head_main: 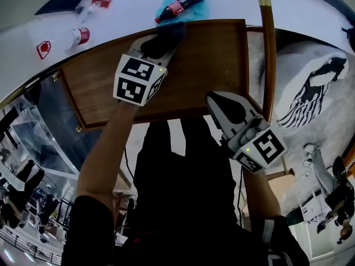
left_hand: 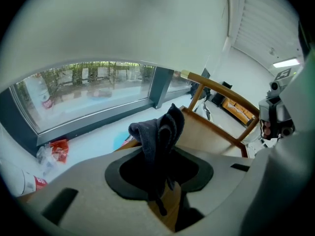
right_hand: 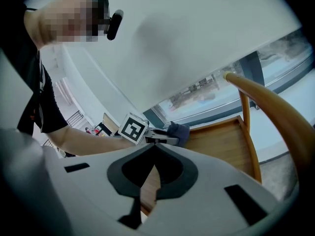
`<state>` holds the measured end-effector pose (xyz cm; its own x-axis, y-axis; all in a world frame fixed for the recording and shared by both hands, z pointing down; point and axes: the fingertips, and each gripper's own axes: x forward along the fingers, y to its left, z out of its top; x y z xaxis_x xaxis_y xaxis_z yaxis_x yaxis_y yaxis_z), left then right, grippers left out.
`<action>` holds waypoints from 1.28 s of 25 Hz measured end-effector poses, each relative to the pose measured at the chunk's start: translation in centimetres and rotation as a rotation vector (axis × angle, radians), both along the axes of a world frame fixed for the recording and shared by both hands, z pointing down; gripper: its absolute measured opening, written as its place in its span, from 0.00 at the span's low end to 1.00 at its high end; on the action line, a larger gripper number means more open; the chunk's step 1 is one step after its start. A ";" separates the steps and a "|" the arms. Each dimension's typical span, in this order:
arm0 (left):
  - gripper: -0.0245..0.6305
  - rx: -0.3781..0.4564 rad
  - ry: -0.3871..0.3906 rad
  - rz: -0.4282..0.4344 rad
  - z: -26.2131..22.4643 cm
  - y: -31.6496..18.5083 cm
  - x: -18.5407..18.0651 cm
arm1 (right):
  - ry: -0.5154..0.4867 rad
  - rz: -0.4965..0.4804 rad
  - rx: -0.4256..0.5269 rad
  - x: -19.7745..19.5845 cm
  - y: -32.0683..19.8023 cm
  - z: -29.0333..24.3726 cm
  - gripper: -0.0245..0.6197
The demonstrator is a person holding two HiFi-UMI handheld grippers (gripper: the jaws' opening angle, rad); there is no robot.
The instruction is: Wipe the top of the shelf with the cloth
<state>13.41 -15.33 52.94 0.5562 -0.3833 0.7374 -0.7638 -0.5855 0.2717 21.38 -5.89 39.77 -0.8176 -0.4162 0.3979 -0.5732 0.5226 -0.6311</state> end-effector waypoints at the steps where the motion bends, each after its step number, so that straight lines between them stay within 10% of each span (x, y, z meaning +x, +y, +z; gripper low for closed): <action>1: 0.25 0.001 0.003 0.008 0.0 -0.1 0.6 | 0.000 -0.001 -0.003 0.0 0.2 0.0 0.05; 32: 0.25 0.000 0.101 0.148 -0.2 -0.7 12.2 | -0.014 0.095 -0.043 4.0 1.5 1.0 0.04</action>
